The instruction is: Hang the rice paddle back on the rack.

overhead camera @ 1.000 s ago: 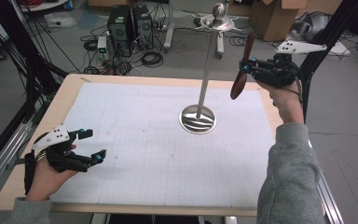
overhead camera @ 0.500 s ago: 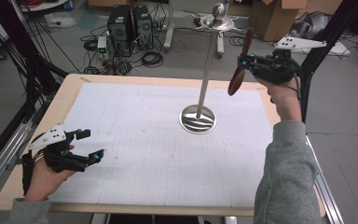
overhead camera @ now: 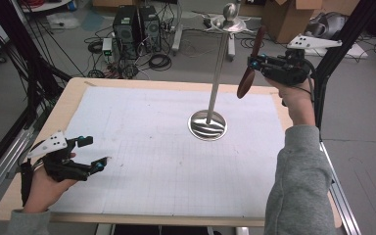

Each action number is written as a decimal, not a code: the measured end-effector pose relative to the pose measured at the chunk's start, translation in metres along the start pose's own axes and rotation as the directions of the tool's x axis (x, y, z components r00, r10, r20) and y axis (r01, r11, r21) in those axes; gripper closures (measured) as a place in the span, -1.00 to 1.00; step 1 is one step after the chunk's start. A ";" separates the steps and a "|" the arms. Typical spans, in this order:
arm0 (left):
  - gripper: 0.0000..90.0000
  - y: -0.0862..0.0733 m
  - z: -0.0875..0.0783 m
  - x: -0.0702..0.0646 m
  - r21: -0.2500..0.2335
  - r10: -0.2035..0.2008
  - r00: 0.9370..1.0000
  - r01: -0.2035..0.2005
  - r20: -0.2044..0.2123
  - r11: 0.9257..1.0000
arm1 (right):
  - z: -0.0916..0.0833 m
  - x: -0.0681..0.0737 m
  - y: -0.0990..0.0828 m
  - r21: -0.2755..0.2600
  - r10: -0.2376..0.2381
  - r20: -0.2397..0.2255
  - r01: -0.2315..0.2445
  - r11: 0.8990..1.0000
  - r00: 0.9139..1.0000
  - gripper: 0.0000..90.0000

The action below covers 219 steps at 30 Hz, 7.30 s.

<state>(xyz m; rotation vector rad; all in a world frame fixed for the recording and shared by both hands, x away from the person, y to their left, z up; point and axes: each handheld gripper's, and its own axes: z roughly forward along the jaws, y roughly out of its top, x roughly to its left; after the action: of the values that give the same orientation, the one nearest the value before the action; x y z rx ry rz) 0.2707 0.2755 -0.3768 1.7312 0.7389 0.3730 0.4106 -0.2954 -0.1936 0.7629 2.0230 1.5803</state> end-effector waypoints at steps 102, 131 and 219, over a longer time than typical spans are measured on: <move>-0.94 -0.004 -0.003 -0.002 0.009 -0.009 1.000 0.009 0.004 1.000 | 0.029 0.000 -0.001 0.007 -0.010 -0.049 0.010 1.000 0.999 0.72; -0.94 0.001 0.012 -0.001 0.017 -0.003 0.999 0.002 0.032 1.000 | 0.023 0.001 -0.008 0.084 0.031 -0.009 -0.030 0.996 0.999 -0.69; -0.94 0.009 0.044 0.005 0.019 0.002 0.997 -0.004 0.075 1.000 | -0.010 0.039 -0.113 0.035 0.045 -0.023 -0.044 0.998 0.999 -0.96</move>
<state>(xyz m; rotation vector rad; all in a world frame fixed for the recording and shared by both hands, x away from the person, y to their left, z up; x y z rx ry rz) 0.3030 0.2449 -0.3814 1.7545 0.6875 0.3023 0.3585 -0.2975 -0.3017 0.8113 2.0685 1.5896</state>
